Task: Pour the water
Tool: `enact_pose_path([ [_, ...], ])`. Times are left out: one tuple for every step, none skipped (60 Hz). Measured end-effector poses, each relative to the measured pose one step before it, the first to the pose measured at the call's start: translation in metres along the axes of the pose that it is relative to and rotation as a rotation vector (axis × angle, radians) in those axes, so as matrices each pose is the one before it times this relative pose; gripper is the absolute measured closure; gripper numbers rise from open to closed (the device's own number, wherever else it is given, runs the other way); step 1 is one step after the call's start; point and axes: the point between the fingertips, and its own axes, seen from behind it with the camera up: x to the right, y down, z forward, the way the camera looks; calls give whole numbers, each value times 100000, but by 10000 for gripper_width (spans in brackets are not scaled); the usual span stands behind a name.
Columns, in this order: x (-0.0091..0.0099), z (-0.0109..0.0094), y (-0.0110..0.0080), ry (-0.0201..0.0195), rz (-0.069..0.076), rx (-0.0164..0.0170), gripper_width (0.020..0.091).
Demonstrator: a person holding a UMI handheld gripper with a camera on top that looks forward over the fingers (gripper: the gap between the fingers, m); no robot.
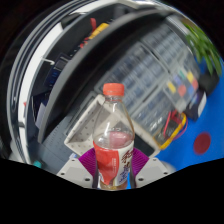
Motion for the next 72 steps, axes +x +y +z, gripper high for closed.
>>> enact_pose_path([
  [259,-85,-698,623,-3982,882,672],
  [371,-61,-651,778,-4177,725,671],
  [479,-73,-574,992,-4018,549,671],
  [578,-65,-495,1199,-3816,404,672],
  [644,-42,-480,1501,-3734,353,672],
  [675,-30,-395,1601,-3557,352,673],
  [811,-13,-202,1445,-3693,1224,673],
  [729,98,-368,1955,-3728,370,673],
  [791,37,-279,1740,-3492,425,672],
  [857,49,-219,1874,-3405,347,672],
  [931,67,-134,2040,-3152,320,671],
  [954,66,-86,2025,-3096,278,672],
  [939,85,-8,1929,-3074,376,672],
  [944,132,22,1919,-3125,459,672],
  [1021,298,192,1488,-3191,1333,671],
  [903,156,120,1830,-2968,370,673],
  [784,214,144,1771,-2783,196,672],
  [777,194,258,1645,-2500,17,672],
  [750,168,335,1411,-2313,-106,673],
  [670,198,387,1133,-2128,-137,673],
  [597,172,398,987,-1906,-71,673],
  [574,158,422,776,-1693,-142,672],
  [500,156,444,663,-1471,-207,671],
  [499,176,469,574,-1237,-267,671],
  [505,184,641,248,-801,509,671],
  [488,216,588,456,-924,-539,671],
  [398,158,529,450,-913,-430,673],
  [390,140,577,462,-876,-657,674],
  [367,115,602,450,-874,-764,674],
  [351,118,553,396,-927,-663,674],
  [292,98,537,280,-924,-533,675],
  [275,126,529,372,-766,-509,674],
  [259,278,636,287,-475,352,674],
  [236,106,511,720,-373,-861,674],
  [242,144,517,380,-596,-364,674],
  [187,116,475,200,-689,-334,675],
  [181,119,478,285,-613,-428,675],
  [211,158,492,423,-269,-352,673],
  [138,130,473,362,-108,-355,674],
  [73,132,484,8,71,-356,674],
  [147,-111,417,-365,211,-604,666],
  [-71,51,-786,-167,1098,4641,658],
  [66,87,-6,-318,1017,1477,665],
  [-3,25,262,-572,1152,-448,667],
  [-59,-14,226,-519,1089,-427,679],
  [89,-16,-393,130,359,2045,663],
  [77,-5,41,73,-154,304,661],
  [-72,17,42,-559,-213,332,660],
  [-26,2,-66,-381,-514,698,661],
  [17,-306,32,-156,-918,-102,661],
  [-119,67,-36,-256,-802,569,659],
  [-55,-14,16,-134,-668,125,658],
  [-20,-10,17,67,-758,236,654],
  [-44,-14,8,111,-646,154,646],
  [-69,-43,17,8,-602,64,645],
  [-66,-47,22,96,-531,-19,636],
  [50,-67,-21,-5,-627,69,629],
  [-74,-78,-14,10,-453,62,625],
  [-100,-63,2,197,-140,118,612],
  [19,-43,7,49,-166,44,608],
  [34,-53,17,210,141,-97,606],
  [30,-9,15,217,348,-93,593],
  [28,-10,41,275,413,-84,589],
  [34,-29,45,300,403,-136,585],
  [41,-105,5,370,440,-76,577],
  [83,-32,110,461,270,-392,570],
  [244,-34,216,913,-222,-988,558],
  [236,-65,244,970,-537,-981,537],
  [213,-75,280,898,-705,-1043,510],
  [133,-59,323,684,-697,-1180,484],
  [81,-72,366,335,-584,-1180,455],
  [12,-62,364,232,-340,-1154,419],
])
